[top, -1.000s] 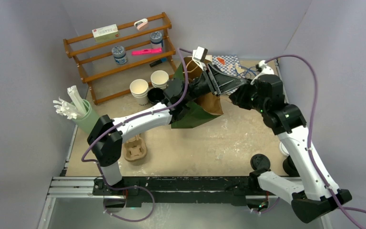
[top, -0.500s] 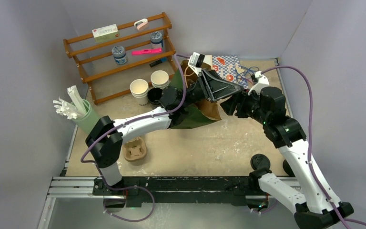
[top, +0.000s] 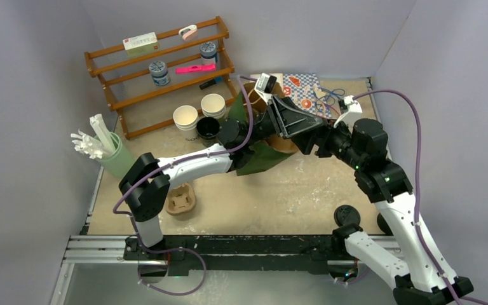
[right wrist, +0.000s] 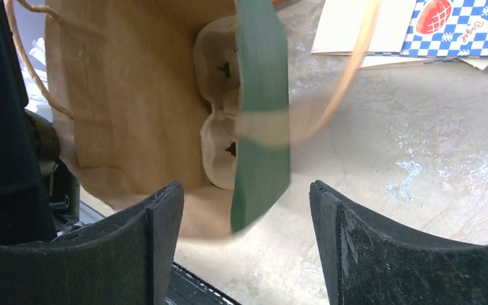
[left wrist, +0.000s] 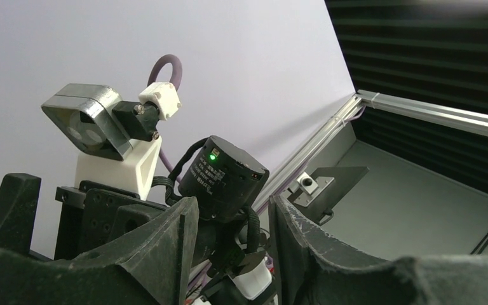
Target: Pack the takeout coffee
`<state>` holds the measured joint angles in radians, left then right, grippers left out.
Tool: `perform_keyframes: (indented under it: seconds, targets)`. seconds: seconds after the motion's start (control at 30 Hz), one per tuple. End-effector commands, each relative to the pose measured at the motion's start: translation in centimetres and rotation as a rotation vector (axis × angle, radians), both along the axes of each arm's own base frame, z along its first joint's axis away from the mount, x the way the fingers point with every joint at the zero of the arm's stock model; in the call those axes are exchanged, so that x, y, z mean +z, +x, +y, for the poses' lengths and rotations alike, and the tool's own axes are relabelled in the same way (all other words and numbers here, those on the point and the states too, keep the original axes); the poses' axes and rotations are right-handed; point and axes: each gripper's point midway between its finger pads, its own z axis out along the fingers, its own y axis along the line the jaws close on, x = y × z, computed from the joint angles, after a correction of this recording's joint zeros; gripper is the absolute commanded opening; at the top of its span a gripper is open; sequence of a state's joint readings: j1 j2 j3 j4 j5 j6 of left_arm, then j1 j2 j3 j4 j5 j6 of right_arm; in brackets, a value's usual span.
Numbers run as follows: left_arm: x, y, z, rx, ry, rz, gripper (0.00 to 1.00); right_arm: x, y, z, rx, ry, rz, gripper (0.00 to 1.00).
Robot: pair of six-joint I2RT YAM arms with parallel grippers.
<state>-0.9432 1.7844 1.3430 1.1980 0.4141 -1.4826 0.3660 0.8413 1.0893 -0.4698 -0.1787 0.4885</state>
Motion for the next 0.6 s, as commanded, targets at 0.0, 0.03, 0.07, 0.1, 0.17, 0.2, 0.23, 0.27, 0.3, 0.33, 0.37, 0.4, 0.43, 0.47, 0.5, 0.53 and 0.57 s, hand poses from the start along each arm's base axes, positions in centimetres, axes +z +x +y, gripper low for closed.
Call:
perform_keyframes:
  seconds: [0.0, 0.03, 0.07, 0.1, 0.17, 0.2, 0.23, 0.27, 0.3, 0.33, 0.37, 0.4, 0.43, 0.47, 0.5, 0.53, 0.57]
  targets:
    - [0.9, -0.8, 0.7, -0.01, -0.055, -0.03, 0.47, 1.1, -0.2, 0.5, 0.033, 0.025, -0.063, 0.75]
    - [0.9, -0.8, 0.7, -0.011, -0.057, -0.028, 0.47, 0.9, 0.0, 0.6, 0.035, 0.022, -0.065, 0.75]
    - [1.0, -0.8, 0.7, -0.012, -0.058, -0.027, 0.47, 0.8, 0.3, 0.6, 0.028, 0.019, -0.068, 0.76]
    - [1.0, -0.8, 0.6, -0.015, -0.06, -0.026, 0.46, 0.5, 0.7, 0.5, 0.015, 0.012, -0.061, 0.76]
    - [1.1, -1.0, 0.5, -0.02, -0.06, -0.028, 0.46, -0.5, 1.2, 0.5, 0.008, -0.001, -0.034, 0.76]
    - [1.1, -1.1, 0.4, -0.023, -0.059, -0.028, 0.46, -0.9, 1.6, 0.5, -0.002, -0.01, -0.02, 0.76]
    - [1.2, -1.2, 0.4, -0.025, -0.059, -0.031, 0.46, -1.3, 2.0, 0.5, -0.01, -0.018, -0.008, 0.76]
    - [1.2, -1.3, 0.4, -0.026, -0.058, -0.032, 0.47, -1.5, 2.3, 0.5, -0.015, -0.023, -0.004, 0.76]
    - [1.2, -1.4, 0.3, -0.027, -0.057, -0.033, 0.46, -1.6, 2.5, 0.5, -0.018, -0.024, -0.003, 0.76]
    - [1.3, -1.4, 0.3, -0.027, -0.057, -0.033, 0.46, -1.4, 2.6, 0.6, -0.016, -0.022, -0.008, 0.76]
    - [1.2, -1.5, 0.3, -0.027, -0.054, -0.033, 0.46, -1.1, 2.7, 0.7, -0.013, -0.012, -0.021, 0.76]
    - [1.2, -1.5, 0.3, -0.027, -0.054, -0.033, 0.46, -0.7, 2.6, 0.8, -0.006, -0.005, -0.033, 0.76]
    - [1.1, -1.5, 0.3, -0.028, -0.052, -0.032, 0.46, -0.3, 2.4, 0.9, 0.002, 0.003, -0.049, 0.76]
    - [1.1, -1.5, 0.3, -0.027, -0.051, -0.03, 0.46, 0.2, 2.2, 0.9, 0.009, 0.011, -0.069, 0.76]
    - [1.1, -1.5, 0.4, -0.028, -0.052, -0.031, 0.46, 0.6, 1.8, 1.0, 0.029, 0.015, -0.093, 0.76]
    - [1.0, -1.5, 0.4, -0.028, -0.05, -0.029, 0.46, 0.8, 1.0, 1.3, 0.06, 0.028, -0.108, 0.75]
    - [0.9, -1.5, 0.3, -0.029, -0.048, -0.028, 0.46, 1.2, 0.4, 1.2, 0.069, 0.04, -0.143, 0.74]
